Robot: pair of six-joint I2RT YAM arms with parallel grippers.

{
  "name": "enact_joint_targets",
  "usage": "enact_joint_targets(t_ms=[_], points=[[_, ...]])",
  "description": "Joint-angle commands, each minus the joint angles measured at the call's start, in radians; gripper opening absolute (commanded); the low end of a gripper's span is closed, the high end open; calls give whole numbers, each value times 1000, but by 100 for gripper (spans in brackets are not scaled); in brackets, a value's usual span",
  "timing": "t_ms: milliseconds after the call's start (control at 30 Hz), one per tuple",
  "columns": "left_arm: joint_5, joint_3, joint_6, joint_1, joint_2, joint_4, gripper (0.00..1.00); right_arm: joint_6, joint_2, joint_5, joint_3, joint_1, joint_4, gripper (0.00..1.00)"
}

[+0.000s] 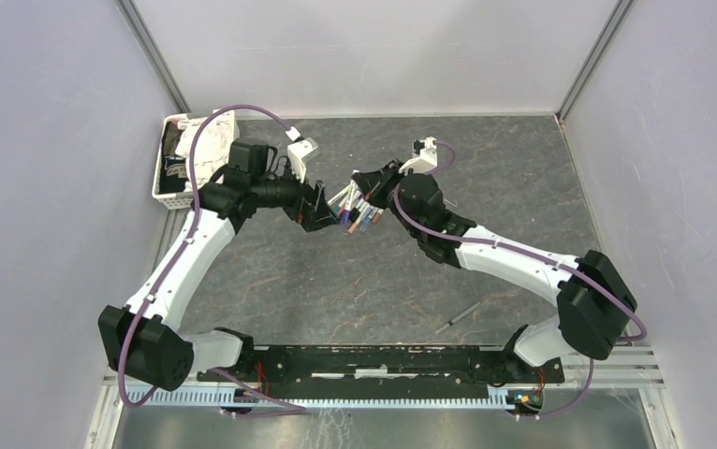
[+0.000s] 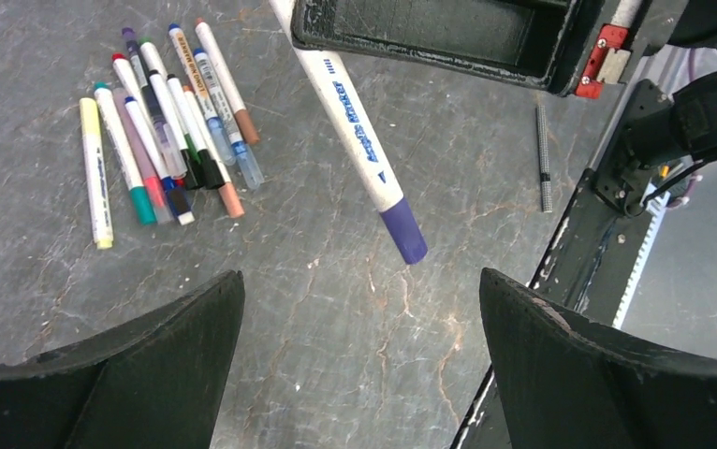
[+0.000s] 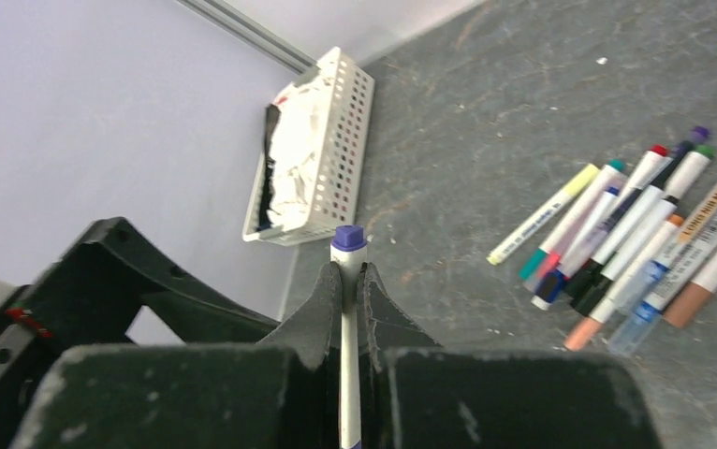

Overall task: Open the pen caps
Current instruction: Pick up the pen from the center of the board.

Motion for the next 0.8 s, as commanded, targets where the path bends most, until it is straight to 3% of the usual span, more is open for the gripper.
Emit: enact_joint_targets(t_ms=[0, 300, 600, 767], points=[[56, -6, -90, -17, -9, 83, 100, 73, -37, 45, -13, 22, 117, 0], [117, -23, -107, -46, 12, 82, 90, 101, -59, 84, -74, 57, 227, 0], [147, -73, -84, -74, -3, 82, 67, 104, -69, 103, -104, 66, 254, 0], [134, -71, -67, -77, -7, 82, 44, 102, -65, 96, -105, 69, 256, 0]])
